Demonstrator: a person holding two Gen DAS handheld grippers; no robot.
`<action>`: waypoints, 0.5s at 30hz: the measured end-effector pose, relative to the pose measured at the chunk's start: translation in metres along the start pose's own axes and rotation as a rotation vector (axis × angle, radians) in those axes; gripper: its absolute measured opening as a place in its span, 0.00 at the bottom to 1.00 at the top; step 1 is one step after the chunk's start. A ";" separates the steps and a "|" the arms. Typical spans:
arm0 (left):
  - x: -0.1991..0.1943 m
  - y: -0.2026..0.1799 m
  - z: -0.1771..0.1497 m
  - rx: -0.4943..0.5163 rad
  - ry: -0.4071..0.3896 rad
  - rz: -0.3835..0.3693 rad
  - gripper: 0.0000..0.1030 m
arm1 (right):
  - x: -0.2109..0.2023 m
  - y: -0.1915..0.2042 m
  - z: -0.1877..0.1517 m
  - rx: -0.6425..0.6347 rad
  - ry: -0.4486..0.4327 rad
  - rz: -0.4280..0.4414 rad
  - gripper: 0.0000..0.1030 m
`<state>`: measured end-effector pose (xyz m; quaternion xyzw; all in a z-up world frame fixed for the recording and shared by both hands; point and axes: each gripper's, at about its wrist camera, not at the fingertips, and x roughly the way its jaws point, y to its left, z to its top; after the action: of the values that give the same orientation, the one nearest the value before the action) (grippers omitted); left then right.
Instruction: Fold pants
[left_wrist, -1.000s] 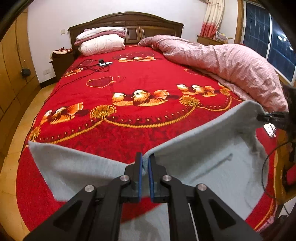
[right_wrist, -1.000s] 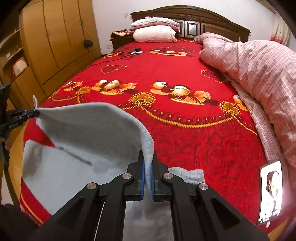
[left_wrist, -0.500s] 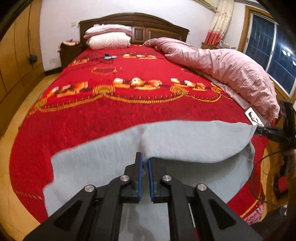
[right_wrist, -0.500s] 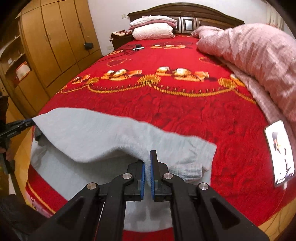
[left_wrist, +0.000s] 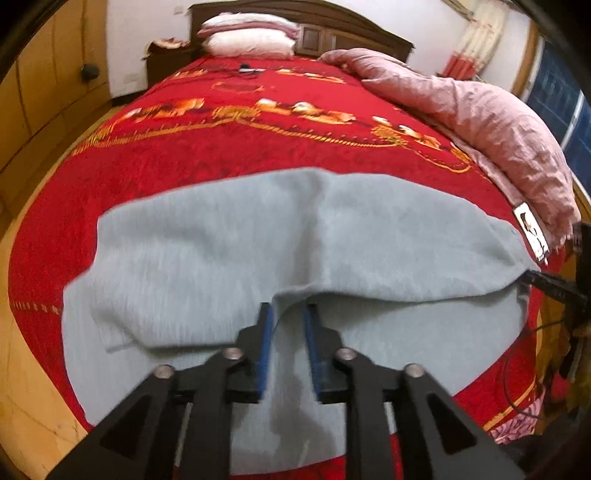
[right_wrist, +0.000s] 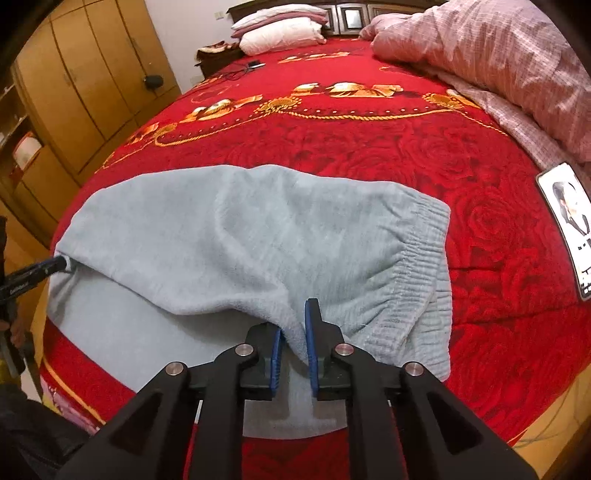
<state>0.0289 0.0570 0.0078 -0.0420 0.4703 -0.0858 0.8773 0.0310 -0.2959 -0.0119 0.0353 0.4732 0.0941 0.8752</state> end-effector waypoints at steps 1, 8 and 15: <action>0.000 0.003 -0.003 -0.022 0.004 -0.007 0.30 | -0.001 0.000 -0.001 0.009 -0.002 -0.005 0.15; -0.010 0.015 -0.017 -0.173 0.014 -0.125 0.47 | -0.020 0.009 -0.014 0.050 -0.026 -0.063 0.37; -0.014 0.008 -0.016 -0.213 0.020 -0.196 0.56 | -0.034 -0.002 -0.033 0.120 0.003 -0.057 0.48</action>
<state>0.0092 0.0672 0.0091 -0.1799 0.4793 -0.1211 0.8504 -0.0147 -0.3053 -0.0025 0.0744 0.4803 0.0407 0.8730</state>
